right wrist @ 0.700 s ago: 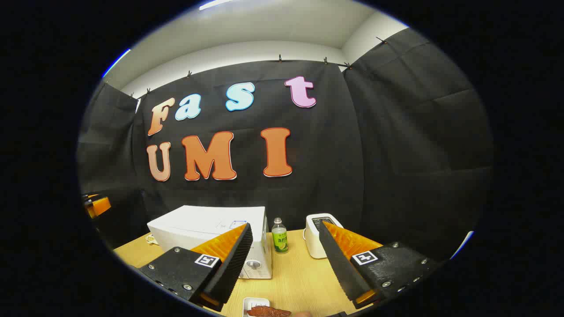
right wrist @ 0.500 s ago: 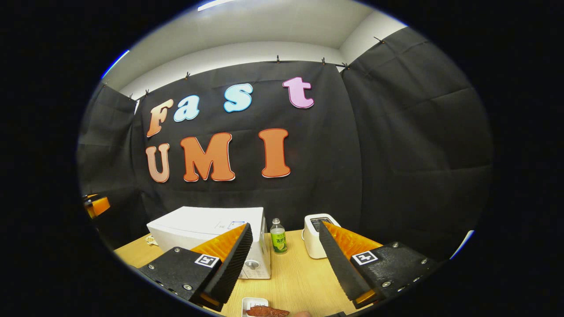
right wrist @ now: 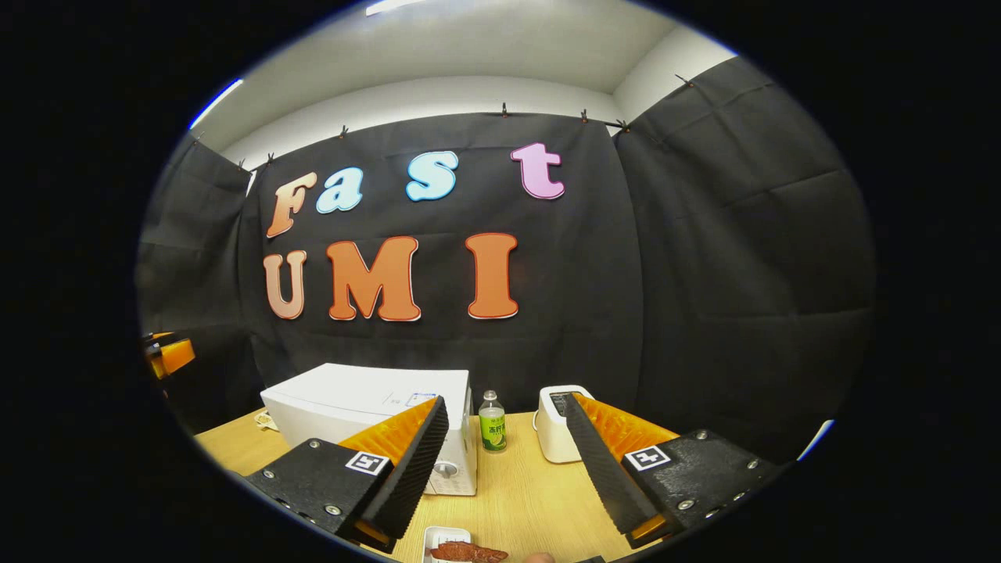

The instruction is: Open the microwave oven with the left hand, put the food in, and close the microwave oven.

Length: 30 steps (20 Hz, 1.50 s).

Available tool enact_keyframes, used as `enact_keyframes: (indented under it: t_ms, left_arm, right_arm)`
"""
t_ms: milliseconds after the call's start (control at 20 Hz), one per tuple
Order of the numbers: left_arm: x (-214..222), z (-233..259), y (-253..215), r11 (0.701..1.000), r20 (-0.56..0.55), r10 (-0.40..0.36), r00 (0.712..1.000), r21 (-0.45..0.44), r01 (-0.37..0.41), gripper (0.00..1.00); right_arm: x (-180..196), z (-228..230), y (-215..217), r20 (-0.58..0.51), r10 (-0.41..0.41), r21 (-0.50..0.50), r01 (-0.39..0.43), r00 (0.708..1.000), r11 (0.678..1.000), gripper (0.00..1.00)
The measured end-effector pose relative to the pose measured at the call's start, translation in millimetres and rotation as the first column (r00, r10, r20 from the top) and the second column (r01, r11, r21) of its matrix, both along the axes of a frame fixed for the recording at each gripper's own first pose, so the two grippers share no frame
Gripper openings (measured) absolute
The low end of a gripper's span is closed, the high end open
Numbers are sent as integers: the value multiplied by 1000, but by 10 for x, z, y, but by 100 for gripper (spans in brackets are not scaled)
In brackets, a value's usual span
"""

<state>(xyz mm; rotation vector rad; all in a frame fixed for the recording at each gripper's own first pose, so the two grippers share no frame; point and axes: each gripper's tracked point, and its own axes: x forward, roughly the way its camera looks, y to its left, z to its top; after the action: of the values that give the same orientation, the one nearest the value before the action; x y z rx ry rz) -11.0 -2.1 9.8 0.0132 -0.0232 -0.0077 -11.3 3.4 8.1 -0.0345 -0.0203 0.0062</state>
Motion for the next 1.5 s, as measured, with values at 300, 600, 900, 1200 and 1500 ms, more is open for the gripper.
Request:
enact_keyframes:
  t_ms: [300,600,900,1200,1500]
  left_arm:
    - [-23,-14,-3,1000,-2,-1,1000,-8,1,96]
    - [-6,-145,-339,997,-24,-75,997,-37,74,98]
    - [86,-424,-800,988,-43,-143,989,-63,141,94]
    - [217,-976,-1471,972,-86,-224,971,-92,216,98]
    - [442,-1509,-2025,955,-114,-288,951,-103,277,94]
  right_arm:
    - [-31,22,39,6,5,-6,-5,1000,1000,94]
    - [-77,26,39,10,5,-11,-5,1000,1000,94]
    - [-118,21,-24,15,-2,-11,2,1000,1000,94]
    - [-140,-46,-105,7,-9,-16,9,1000,1000,94]
    - [-134,-231,-262,-30,4,22,-4,1000,1000,94]
